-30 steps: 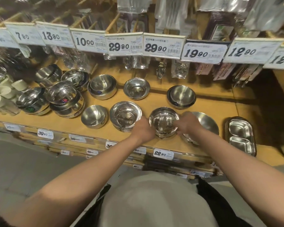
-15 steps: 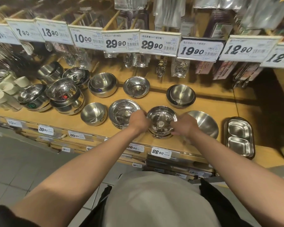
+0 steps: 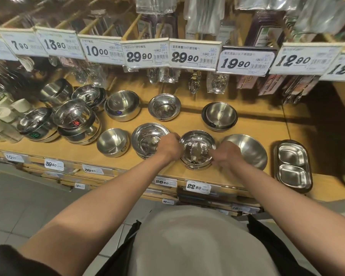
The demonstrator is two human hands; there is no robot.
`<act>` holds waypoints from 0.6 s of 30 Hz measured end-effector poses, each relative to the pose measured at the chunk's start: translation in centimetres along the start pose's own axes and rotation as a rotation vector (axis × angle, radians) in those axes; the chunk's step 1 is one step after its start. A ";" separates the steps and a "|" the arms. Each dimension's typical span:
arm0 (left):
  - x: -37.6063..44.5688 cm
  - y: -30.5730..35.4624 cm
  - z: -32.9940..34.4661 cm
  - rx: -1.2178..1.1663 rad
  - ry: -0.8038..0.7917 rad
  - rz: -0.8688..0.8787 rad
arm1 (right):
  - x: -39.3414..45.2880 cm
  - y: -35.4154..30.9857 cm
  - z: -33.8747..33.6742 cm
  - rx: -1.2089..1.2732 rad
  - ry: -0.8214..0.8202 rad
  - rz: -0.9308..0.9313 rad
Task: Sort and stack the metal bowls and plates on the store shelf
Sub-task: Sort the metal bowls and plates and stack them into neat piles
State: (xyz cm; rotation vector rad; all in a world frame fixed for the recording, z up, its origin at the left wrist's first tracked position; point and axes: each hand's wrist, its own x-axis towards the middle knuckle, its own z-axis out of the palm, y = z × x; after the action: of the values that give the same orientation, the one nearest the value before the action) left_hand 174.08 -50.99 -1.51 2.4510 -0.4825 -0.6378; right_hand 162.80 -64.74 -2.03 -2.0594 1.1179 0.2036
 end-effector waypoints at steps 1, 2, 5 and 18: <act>-0.1 0.0 0.1 0.006 -0.003 0.003 | 0.1 0.0 -0.2 -0.013 0.001 0.000; -0.2 0.0 0.2 0.012 -0.006 0.008 | 0.1 -0.1 -0.5 -0.018 0.007 -0.001; -0.3 0.3 0.5 0.033 -0.004 0.005 | 0.2 -0.4 -1.3 -0.006 0.033 0.002; 0.1 0.5 -0.1 0.034 0.018 0.029 | -0.5 -0.3 -1.2 0.033 0.024 -0.025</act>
State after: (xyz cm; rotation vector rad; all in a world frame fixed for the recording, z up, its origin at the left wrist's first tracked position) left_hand 174.14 -51.41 -1.14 2.4750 -0.5245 -0.6002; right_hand 162.47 -65.20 -0.79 -2.0503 1.1025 0.1472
